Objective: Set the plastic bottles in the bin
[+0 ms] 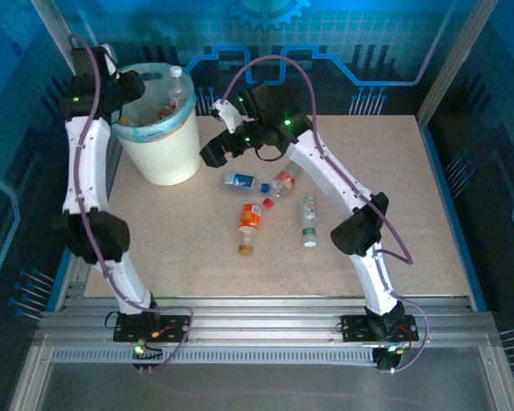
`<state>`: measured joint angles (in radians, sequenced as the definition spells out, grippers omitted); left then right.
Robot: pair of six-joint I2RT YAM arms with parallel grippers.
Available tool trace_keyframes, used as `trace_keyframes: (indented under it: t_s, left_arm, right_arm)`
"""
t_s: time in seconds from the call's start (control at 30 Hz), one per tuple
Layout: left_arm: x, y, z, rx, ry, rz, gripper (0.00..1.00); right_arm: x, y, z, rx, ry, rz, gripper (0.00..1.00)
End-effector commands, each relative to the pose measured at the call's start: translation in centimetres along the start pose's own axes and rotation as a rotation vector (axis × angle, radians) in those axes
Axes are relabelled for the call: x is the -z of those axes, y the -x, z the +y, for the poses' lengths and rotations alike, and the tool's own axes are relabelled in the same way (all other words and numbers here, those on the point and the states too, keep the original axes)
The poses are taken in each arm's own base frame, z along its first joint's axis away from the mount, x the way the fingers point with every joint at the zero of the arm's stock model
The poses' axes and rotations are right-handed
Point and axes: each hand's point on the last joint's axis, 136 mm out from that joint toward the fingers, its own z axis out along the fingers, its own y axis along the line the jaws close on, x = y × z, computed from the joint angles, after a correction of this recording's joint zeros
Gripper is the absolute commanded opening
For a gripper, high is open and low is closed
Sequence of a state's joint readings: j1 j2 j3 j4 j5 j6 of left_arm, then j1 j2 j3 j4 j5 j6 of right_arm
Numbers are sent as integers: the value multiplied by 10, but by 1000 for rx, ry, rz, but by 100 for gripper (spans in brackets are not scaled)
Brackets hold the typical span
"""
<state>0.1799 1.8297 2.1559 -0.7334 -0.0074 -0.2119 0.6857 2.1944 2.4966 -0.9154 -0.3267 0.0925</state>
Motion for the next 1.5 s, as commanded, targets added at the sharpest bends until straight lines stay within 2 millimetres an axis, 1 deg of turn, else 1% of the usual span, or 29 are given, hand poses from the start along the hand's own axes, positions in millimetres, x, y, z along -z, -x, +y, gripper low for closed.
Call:
trace_keyframes:
  t_s: [0.0, 0.07, 0.13, 0.2, 0.23, 0.27, 0.3, 0.37, 0.43, 0.47, 0.53, 0.6, 0.67, 0.73, 0.83, 0.9, 0.97, 1.03, 1.13, 1.23, 1.33, 1.47]
  left_arm:
    - [40, 7, -19, -8, -44, -85, 48]
    - [56, -7, -40, -57, -90, -90, 49]
    - [74, -23, -64, -112, -152, -99, 50]
    - [87, -43, -87, -164, -220, -107, 52]
    - [98, -56, -106, -208, -275, -118, 53]
    - [104, -68, -118, -244, -313, -123, 54]
    - [112, -82, -132, -282, -353, -126, 55]
    - [125, -108, -156, -334, -433, -121, 55]
    - [135, -137, -177, -374, -510, -95, 56]
    - [138, -150, -186, -394, -543, -81, 57]
    - [146, -183, -206, -448, -621, -38, 59]
    - [151, -214, -222, -492, -681, 11, 62]
    - [156, -242, -232, -504, -729, 65, 65]
    - [158, -266, -239, -488, -761, 123, 66]
    - [159, -293, -246, -468, -785, 180, 66]
    - [158, -303, -247, -445, -782, 209, 67]
    - [154, -307, -246, -423, -764, 231, 66]
    - [152, -307, -243, -416, -743, 232, 67]
    - [149, -301, -239, -423, -709, 206, 67]
    - [149, -295, -237, -436, -685, 185, 67]
    - [149, -291, -237, -447, -684, 169, 68]
    - [147, -289, -238, -449, -680, 153, 68]
  right_arm:
    - [41, -1, -22, -137, -151, -13, 100]
    - [48, -19, -40, -225, -206, 18, 100]
    - [57, -44, -61, -334, -262, 50, 100]
    - [65, -71, -77, -414, -297, 84, 100]
    - [71, -86, -86, -449, -328, 97, 100]
    - [75, -101, -93, -473, -360, 113, 99]
    - [82, -120, -103, -503, -401, 133, 99]
    - [91, -148, -113, -537, -452, 167, 97]
    - [98, -183, -123, -562, -508, 219, 97]
    - [101, -196, -125, -571, -529, 242, 96]
    - [103, -226, -129, -576, -575, 294, 97]
    - [103, -248, -130, -582, -594, 326, 98]
    - [101, -269, -131, -595, -606, 353, 99]
    - [95, -290, -132, -611, -608, 378, 99]
    - [84, -310, -133, -631, -592, 406, 98]
    - [76, -314, -134, -635, -577, 411, 94]
    - [66, -315, -136, -638, -553, 406, 87]
    - [61, -314, -140, -638, -550, 407, 81]
    - [59, -315, -145, -626, -565, 424, 72]
    - [63, -316, -148, -609, -593, 435, 69]
    - [66, -320, -151, -608, -608, 444, 69]
    - [60, -325, -152, -618, -596, 463, 71]
